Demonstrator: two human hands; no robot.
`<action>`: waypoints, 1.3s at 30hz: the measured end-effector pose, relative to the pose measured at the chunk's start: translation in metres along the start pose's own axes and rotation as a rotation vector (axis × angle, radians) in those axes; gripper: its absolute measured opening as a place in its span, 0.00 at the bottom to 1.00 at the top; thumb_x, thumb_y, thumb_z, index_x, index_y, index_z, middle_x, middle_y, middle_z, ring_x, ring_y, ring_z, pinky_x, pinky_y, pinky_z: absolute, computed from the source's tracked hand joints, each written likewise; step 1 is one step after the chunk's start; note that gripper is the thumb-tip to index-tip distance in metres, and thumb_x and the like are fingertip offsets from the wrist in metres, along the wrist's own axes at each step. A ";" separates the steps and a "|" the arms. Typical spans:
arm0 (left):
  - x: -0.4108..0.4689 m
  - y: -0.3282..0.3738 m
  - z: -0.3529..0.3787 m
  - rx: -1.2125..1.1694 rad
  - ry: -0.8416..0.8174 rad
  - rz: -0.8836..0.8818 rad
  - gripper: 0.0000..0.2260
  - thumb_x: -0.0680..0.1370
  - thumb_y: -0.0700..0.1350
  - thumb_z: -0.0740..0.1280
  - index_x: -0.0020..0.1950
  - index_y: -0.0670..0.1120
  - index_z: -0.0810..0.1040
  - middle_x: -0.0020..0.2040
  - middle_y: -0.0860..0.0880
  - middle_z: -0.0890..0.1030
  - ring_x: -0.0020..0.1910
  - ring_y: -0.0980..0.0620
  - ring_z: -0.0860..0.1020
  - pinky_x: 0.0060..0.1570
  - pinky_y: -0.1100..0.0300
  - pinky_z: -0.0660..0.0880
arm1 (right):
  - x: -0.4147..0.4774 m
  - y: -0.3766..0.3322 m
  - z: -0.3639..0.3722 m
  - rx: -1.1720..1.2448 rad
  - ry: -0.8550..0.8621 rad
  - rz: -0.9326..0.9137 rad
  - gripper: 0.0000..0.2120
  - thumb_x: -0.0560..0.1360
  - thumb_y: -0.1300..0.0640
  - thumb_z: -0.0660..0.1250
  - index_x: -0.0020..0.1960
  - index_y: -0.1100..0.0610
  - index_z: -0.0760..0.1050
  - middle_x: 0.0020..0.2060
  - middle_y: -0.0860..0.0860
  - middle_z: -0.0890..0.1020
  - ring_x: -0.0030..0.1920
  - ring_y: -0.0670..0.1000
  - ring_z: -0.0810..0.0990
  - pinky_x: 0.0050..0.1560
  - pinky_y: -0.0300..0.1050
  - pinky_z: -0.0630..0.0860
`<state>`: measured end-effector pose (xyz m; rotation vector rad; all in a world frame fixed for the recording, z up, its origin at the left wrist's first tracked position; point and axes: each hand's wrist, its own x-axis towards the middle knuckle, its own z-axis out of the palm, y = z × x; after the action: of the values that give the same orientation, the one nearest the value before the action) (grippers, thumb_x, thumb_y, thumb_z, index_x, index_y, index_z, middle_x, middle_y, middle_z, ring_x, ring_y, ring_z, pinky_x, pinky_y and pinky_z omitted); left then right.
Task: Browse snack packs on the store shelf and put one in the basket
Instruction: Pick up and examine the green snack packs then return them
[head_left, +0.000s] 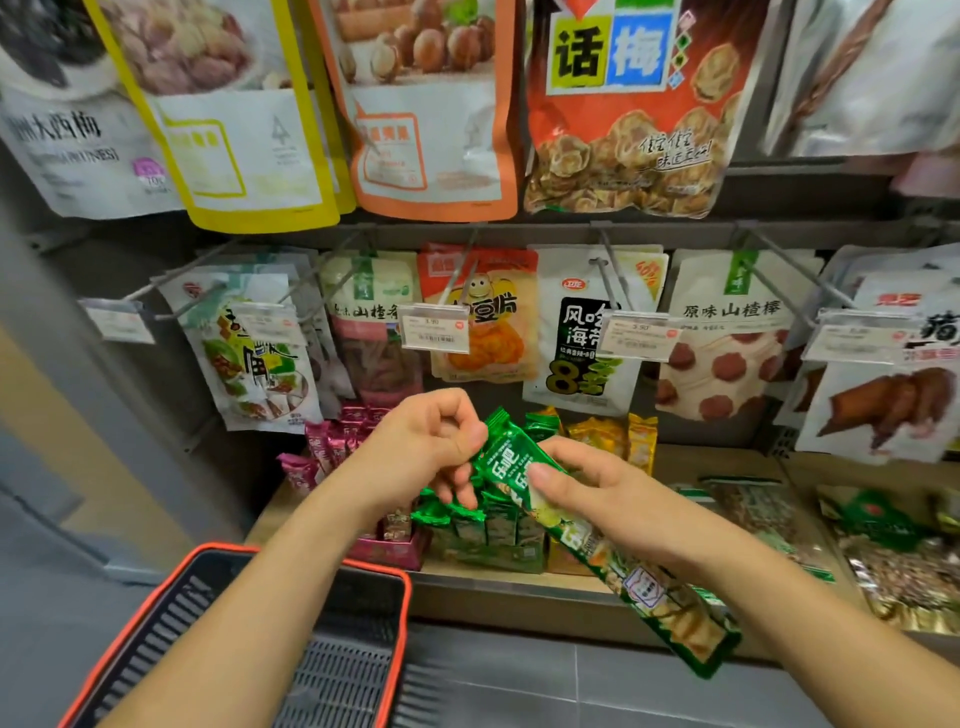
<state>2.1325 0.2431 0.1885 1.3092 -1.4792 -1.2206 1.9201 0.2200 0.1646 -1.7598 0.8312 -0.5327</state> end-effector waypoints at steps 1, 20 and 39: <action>0.001 -0.001 0.001 0.075 0.025 0.018 0.07 0.80 0.39 0.64 0.42 0.42 0.72 0.26 0.47 0.76 0.26 0.49 0.79 0.23 0.65 0.70 | -0.001 0.001 0.000 -0.100 0.030 -0.016 0.17 0.75 0.41 0.61 0.58 0.48 0.76 0.51 0.46 0.82 0.53 0.46 0.79 0.57 0.44 0.75; 0.019 -0.023 0.010 0.289 0.462 0.153 0.09 0.73 0.42 0.72 0.34 0.53 0.81 0.34 0.51 0.76 0.33 0.54 0.74 0.39 0.51 0.78 | -0.013 0.016 -0.022 -0.556 0.037 -0.017 0.32 0.71 0.39 0.71 0.70 0.38 0.61 0.47 0.41 0.79 0.39 0.41 0.79 0.36 0.39 0.77; 0.023 -0.022 0.037 -0.473 0.185 -0.078 0.13 0.66 0.49 0.78 0.47 0.47 0.81 0.40 0.49 0.84 0.41 0.52 0.83 0.37 0.60 0.78 | 0.000 0.007 0.015 0.043 0.273 -0.025 0.14 0.78 0.53 0.66 0.56 0.35 0.71 0.39 0.54 0.80 0.35 0.50 0.80 0.39 0.48 0.78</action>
<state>2.0981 0.2261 0.1583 1.1255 -0.9410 -1.3571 1.9286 0.2287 0.1529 -1.6821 0.9790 -0.8150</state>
